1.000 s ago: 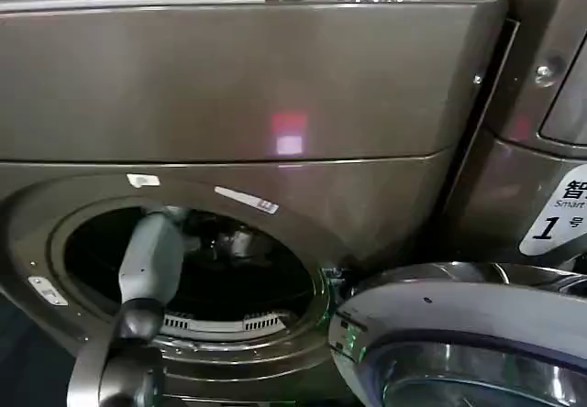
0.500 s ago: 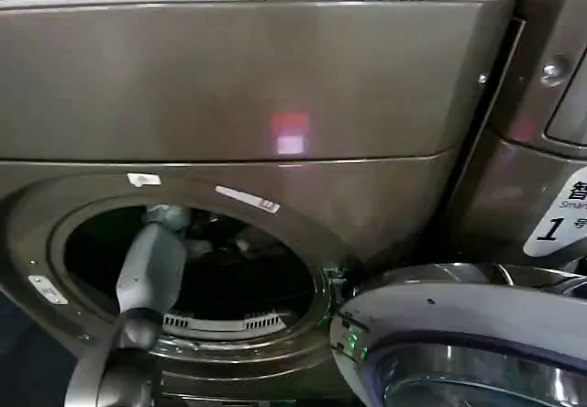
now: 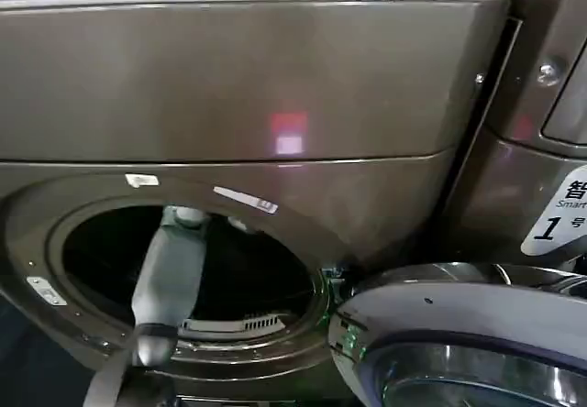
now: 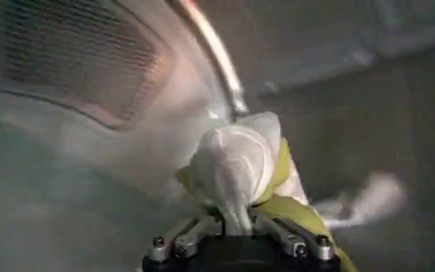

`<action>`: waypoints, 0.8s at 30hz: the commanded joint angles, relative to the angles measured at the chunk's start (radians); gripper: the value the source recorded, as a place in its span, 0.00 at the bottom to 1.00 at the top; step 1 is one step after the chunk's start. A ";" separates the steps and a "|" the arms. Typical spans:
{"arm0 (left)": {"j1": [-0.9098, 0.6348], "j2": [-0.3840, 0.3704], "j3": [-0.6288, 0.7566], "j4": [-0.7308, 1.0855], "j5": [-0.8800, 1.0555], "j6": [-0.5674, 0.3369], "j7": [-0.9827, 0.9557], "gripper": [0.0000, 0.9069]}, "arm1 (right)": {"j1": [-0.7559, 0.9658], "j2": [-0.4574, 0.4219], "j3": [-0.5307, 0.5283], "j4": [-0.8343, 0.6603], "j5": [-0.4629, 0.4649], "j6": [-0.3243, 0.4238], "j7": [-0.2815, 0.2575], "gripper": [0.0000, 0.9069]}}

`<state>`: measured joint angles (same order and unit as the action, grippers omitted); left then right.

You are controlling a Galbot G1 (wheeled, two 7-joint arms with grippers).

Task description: Grasp the clothes from the dryer.

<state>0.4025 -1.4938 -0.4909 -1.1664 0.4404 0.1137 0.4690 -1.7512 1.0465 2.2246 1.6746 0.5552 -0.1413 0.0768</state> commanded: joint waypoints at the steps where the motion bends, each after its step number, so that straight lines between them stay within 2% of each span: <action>1: 0.183 -0.056 0.012 -0.285 -0.396 0.230 -0.530 0.00 | 0.000 0.005 -0.007 0.007 -0.007 0.017 0.012 1.00; 18: 0.207 -0.055 0.017 -0.279 -0.415 0.233 -0.536 0.00 | 0.005 0.008 -0.009 0.012 -0.001 0.016 0.008 1.00; 20: 0.208 -0.056 0.017 -0.274 -0.417 0.234 -0.535 0.00 | 0.008 0.011 0.001 0.032 -0.001 -0.037 0.002 1.00; 24: 0.208 -0.057 0.018 -0.272 -0.418 0.233 -0.533 0.00 | 0.015 0.012 0.006 0.041 -0.013 -0.052 -0.007 1.00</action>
<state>0.5929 -1.5455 -0.4768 -1.4146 0.0571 0.3281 -0.0226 -1.7416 1.0594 2.2229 1.6971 0.5503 -0.1458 0.0807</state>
